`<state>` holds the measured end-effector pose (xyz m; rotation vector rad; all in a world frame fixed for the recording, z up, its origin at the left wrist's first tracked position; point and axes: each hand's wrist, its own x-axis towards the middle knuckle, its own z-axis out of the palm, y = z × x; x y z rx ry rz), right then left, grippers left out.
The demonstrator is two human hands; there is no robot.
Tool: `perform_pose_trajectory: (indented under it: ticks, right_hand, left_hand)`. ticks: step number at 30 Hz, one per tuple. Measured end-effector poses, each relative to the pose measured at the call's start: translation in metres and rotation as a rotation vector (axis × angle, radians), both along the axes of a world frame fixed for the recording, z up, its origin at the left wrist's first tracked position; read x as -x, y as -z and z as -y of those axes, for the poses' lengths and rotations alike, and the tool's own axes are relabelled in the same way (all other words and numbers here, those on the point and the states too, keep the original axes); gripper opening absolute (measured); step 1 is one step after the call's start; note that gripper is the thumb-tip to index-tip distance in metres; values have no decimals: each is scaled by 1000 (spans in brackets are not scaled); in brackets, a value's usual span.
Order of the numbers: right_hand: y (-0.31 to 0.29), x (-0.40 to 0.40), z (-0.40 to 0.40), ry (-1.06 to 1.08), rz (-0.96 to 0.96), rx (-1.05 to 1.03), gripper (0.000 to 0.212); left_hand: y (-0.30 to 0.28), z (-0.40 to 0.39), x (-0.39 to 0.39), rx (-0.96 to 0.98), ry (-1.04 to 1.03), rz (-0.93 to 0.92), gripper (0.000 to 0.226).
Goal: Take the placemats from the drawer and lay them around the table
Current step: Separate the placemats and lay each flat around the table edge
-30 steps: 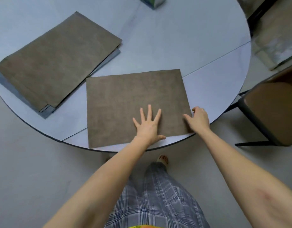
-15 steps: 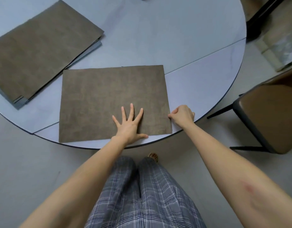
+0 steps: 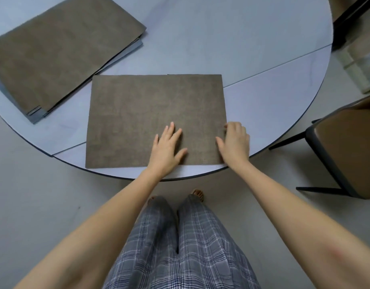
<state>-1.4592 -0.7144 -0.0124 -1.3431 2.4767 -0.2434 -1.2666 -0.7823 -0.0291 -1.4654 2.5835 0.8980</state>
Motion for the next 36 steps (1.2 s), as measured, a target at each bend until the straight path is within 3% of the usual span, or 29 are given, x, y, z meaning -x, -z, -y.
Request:
perform_pose_trajectory:
  ticks: [3,6,8,13,17,19,22,27,33,36]
  right_hand:
    - [16,-60,20,-297,25,134,53]
    - [42,-103,36,-536,15,38,60]
    - [56,-98,31,-582,-72,-9,60]
    - [61,-33,-6,-154,-121,-50,61]
    - [50,-23,-24,64,-128,-126,63]
    - [42,-33,-3,65,-129,-53,63]
    - [33,-53,55,-156,-91,46,61]
    - [52,-58,118,-459,-96,-3,60]
    - [61,28,145,-28,-150,-19,61]
    - [55,27,155,175,-136,-26,64]
  left_hand:
    - [9,8,-25,164,-139,59,58]
    - [23,16,-41,130,-94,206,61]
    - [30,17,-46,152,-63,229,62]
    - [29,23,-42,172,-88,244,60]
    - [11,47,-38,302,-32,269,43]
    - [6,67,-35,344,3,223,42]
    - [4,105,-25,305,63,142,53]
    - [22,141,-17,206,127,203,61]
    - [31,149,-15,154,147,276,61]
    - [25,156,-11,247,130,236,56]
